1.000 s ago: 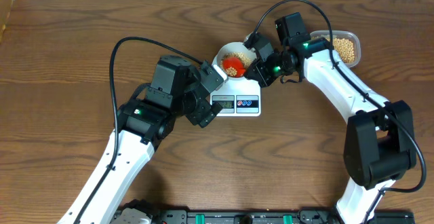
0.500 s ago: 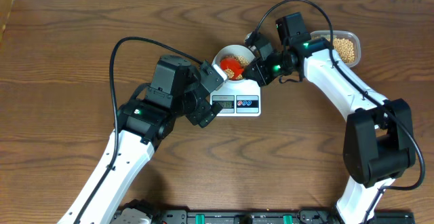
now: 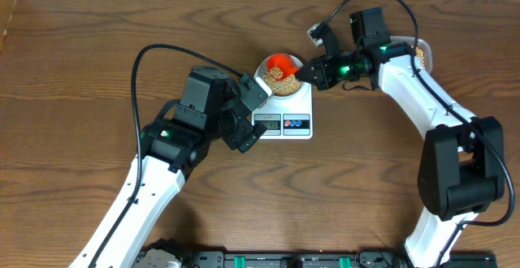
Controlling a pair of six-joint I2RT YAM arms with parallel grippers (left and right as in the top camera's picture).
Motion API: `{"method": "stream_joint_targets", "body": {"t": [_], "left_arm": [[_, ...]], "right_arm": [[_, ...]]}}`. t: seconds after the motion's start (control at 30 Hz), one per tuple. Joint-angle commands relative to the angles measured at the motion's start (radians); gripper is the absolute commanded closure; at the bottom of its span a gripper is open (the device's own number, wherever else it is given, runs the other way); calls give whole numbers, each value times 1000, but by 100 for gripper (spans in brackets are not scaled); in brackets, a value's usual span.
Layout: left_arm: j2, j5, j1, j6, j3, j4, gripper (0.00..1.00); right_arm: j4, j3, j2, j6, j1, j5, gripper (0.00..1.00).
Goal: Scoop item into bowl and weigh 50g on scale
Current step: 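Tilt the scoop with the right gripper to pour soybeans into the bowl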
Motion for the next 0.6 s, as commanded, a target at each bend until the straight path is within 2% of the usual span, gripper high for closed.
{"method": "stream_joint_targets", "body": {"t": [0.0,0.17,0.57], "left_arm": [[-4,12,2,9,2,0,14],[-4,12,2,9,2,0,14],[-4,12,2,9,2,0,14]], "right_arm": [[15,-3,8,55,-24,-92,99],[50,-3,8,117,-47,-119,99],[71,-3,8,116,-57,-119,99]]}}
